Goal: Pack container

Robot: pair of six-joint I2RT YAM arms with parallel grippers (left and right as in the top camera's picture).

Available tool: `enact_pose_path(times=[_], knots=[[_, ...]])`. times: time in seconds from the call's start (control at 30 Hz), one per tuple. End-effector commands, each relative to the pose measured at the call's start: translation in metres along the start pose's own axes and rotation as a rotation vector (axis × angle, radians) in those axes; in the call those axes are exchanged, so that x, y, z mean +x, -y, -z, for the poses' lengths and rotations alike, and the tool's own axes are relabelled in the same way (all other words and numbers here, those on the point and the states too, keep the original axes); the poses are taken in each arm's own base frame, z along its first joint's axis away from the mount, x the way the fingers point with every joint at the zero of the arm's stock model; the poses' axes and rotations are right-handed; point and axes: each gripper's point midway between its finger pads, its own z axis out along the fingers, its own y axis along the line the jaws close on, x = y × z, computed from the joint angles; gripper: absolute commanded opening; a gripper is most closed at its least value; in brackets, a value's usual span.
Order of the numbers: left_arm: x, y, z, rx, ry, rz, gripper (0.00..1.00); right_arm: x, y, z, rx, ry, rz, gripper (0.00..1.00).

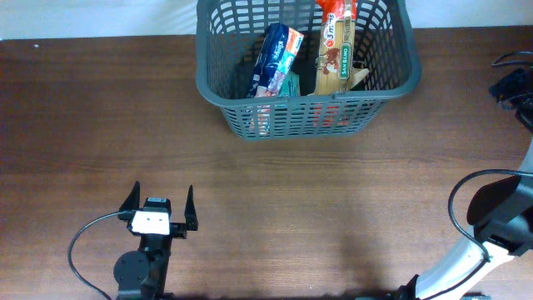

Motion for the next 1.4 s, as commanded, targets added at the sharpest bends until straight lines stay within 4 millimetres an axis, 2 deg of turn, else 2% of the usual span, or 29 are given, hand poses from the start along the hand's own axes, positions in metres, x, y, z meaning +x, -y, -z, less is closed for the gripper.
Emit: enact_pose_path(times=[0.0, 0.63, 0.77, 0.8, 0.9, 1.07, 1.2, 1.3, 1.37], knots=[[0.003, -0.003, 0.000, -0.016, -0.001, 0.010, 0.99, -0.001, 0.002, -0.001, 0.006, 0.002, 0.002, 0.99], [0.003, -0.003, 0.000, -0.016, -0.001, 0.010, 0.99, -0.001, 0.002, -0.002, 0.007, 0.001, 0.003, 0.99], [0.003, -0.003, 0.000, -0.016, -0.001, 0.010, 0.99, -0.016, -0.002, 0.007, -0.019, 0.081, -0.019, 0.99], [0.003, -0.003, 0.000, -0.016, -0.001, 0.010, 0.99, -0.024, -0.006, 0.014, -0.046, 0.121, -0.031, 0.99], [0.003, -0.003, 0.000, -0.016, -0.001, 0.010, 0.99, -0.052, -0.024, 0.050, -0.175, 0.287, -0.068, 0.99], [0.003, -0.003, 0.000, -0.016, -0.001, 0.010, 0.99, -0.068, -0.046, 0.123, -0.337, 0.503, -0.007, 0.99], [0.003, -0.003, 0.000, -0.016, -0.001, 0.010, 0.99, -0.049, -0.054, 0.181, -0.422, 0.613, 0.110, 0.99], [0.003, -0.003, 0.000, -0.016, -0.001, 0.010, 0.99, -0.025, -0.053, 0.209, -0.477, 0.644, 0.148, 0.99], [0.003, -0.003, 0.000, -0.016, -0.001, 0.010, 0.99, -0.007, -0.051, 0.221, -0.505, 0.648, 0.173, 0.99]])
